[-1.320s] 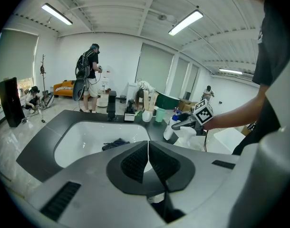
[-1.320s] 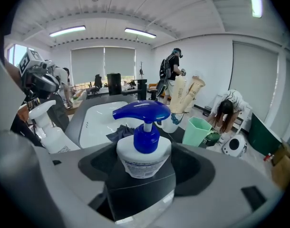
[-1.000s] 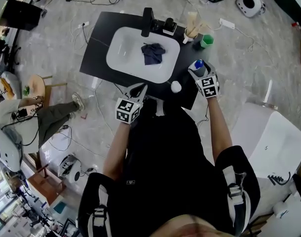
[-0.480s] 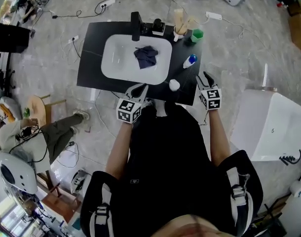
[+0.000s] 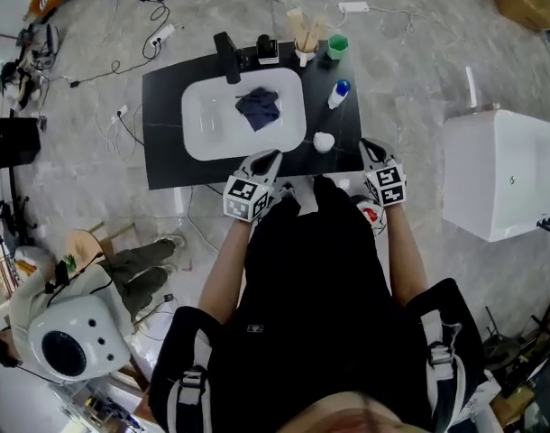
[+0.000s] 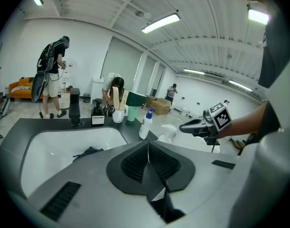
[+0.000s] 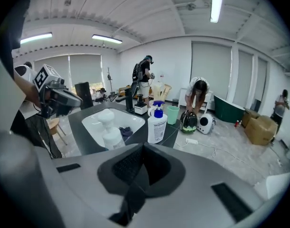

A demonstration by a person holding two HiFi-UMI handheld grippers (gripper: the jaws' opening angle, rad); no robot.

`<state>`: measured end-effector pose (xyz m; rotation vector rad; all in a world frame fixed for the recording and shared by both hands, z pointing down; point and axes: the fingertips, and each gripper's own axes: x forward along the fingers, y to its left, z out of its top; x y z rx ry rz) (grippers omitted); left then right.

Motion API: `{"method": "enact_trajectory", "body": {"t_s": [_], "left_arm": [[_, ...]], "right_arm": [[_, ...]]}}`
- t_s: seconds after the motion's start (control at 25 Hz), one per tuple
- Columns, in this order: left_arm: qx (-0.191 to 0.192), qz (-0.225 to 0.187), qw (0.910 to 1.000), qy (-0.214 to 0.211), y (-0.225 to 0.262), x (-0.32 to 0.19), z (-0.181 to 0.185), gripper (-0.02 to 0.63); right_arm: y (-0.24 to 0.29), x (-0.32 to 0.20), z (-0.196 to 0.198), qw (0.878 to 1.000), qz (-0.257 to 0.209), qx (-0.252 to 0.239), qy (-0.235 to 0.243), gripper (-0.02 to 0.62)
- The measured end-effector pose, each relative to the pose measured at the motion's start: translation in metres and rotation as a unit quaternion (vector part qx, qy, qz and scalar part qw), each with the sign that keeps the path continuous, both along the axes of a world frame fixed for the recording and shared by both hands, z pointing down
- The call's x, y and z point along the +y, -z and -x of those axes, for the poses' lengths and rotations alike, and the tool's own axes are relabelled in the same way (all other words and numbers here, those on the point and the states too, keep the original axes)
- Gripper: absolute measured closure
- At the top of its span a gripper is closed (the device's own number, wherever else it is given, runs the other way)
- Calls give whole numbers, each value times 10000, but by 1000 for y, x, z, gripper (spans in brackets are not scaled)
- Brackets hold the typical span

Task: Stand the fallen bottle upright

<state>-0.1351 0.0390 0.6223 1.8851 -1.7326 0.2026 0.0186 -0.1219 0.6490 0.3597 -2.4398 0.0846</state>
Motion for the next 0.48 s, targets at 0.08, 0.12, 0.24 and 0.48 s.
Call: {"method": "enact_trajectory", "body": {"t_s": [0.08,0.12,0.24,0.48], "left_arm": [[-19,-5,9998,-204,-1,5,0,588],[-36,-11,9995,-321,-2,7,0,588],[-57,-47,9984,-569,-6,13,-2,588],[-19,-103,9955,-947,-11,28,-2,588]], "right_arm": [[5,15,-1,9998,-23,-88,-191,535],[6,23,-3,9994,-38,-154,-293,535],[5,41,-8,9986,-101,-195,-475,535],[8,73,-25,9963,-271,-54,-812,535]]}}
